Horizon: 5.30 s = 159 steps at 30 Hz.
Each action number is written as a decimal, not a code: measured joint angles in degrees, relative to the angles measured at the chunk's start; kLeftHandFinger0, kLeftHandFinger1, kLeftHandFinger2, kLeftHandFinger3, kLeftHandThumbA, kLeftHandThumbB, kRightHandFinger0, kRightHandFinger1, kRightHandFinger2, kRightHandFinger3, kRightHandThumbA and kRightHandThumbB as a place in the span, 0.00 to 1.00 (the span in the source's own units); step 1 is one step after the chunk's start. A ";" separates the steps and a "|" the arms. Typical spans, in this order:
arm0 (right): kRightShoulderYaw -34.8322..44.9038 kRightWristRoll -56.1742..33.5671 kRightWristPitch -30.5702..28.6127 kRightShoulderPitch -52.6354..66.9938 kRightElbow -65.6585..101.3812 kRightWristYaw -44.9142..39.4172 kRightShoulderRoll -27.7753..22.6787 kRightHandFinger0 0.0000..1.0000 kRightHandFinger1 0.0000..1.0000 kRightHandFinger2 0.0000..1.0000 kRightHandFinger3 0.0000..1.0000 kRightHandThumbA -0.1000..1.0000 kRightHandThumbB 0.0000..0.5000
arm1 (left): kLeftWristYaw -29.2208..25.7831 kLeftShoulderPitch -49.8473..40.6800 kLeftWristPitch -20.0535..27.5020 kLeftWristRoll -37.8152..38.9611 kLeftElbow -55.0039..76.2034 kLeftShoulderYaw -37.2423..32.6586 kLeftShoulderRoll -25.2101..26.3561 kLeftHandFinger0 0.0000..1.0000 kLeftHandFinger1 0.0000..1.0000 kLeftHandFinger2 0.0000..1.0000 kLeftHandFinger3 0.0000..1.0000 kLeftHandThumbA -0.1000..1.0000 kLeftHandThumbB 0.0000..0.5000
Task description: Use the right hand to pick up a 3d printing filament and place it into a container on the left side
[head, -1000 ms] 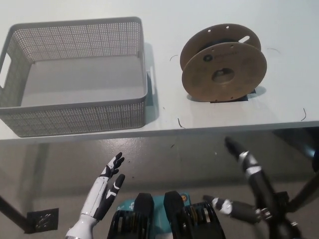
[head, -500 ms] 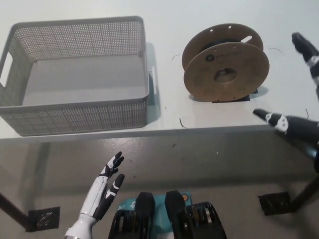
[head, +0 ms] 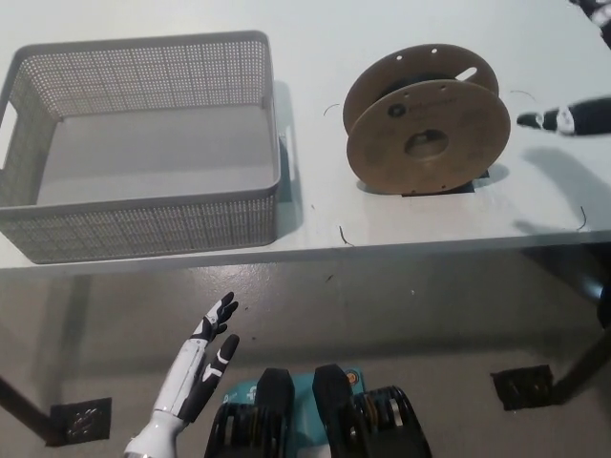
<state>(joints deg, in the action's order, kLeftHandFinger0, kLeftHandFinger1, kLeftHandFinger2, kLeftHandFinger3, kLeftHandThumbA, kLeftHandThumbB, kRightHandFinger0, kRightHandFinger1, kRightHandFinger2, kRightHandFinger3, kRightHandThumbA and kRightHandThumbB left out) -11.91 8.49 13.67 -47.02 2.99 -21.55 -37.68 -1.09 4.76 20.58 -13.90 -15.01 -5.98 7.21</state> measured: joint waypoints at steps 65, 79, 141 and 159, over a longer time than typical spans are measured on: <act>-31.40 20.71 -0.57 -40.28 -75.51 -23.14 22.98 1.00 1.00 1.00 1.00 1.00 0.84 | 4.49 -1.18 -2.88 0.16 2.11 -0.86 1.42 1.00 1.00 1.00 1.00 1.00 0.34; -22.41 19.63 -8.31 -37.57 -79.34 -10.82 24.62 0.13 0.66 0.93 0.85 0.00 0.27 | 5.29 -0.44 -3.36 0.27 2.29 -0.77 1.56 1.00 1.00 1.00 1.00 1.00 0.32; 54.08 -25.77 -1.50 -28.93 -86.34 12.58 32.27 0.00 0.05 0.64 1.00 0.00 0.21 | 6.67 0.90 -3.22 1.24 0.48 -1.51 2.37 1.00 1.00 1.00 1.00 1.00 0.32; 37.00 -23.50 -1.88 -37.77 -85.96 17.11 39.28 0.07 0.42 0.90 0.86 0.00 0.35 | 6.67 0.94 -3.20 1.23 0.47 -1.95 2.56 1.00 1.00 1.00 1.00 1.00 0.30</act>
<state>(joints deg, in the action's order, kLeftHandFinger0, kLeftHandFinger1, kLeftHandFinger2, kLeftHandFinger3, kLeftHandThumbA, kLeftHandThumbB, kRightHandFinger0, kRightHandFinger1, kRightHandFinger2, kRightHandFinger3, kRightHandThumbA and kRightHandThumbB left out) 25.09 -15.01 11.79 -84.79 -82.98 -4.43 1.60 5.59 5.70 17.37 -12.67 -14.53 -7.93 9.77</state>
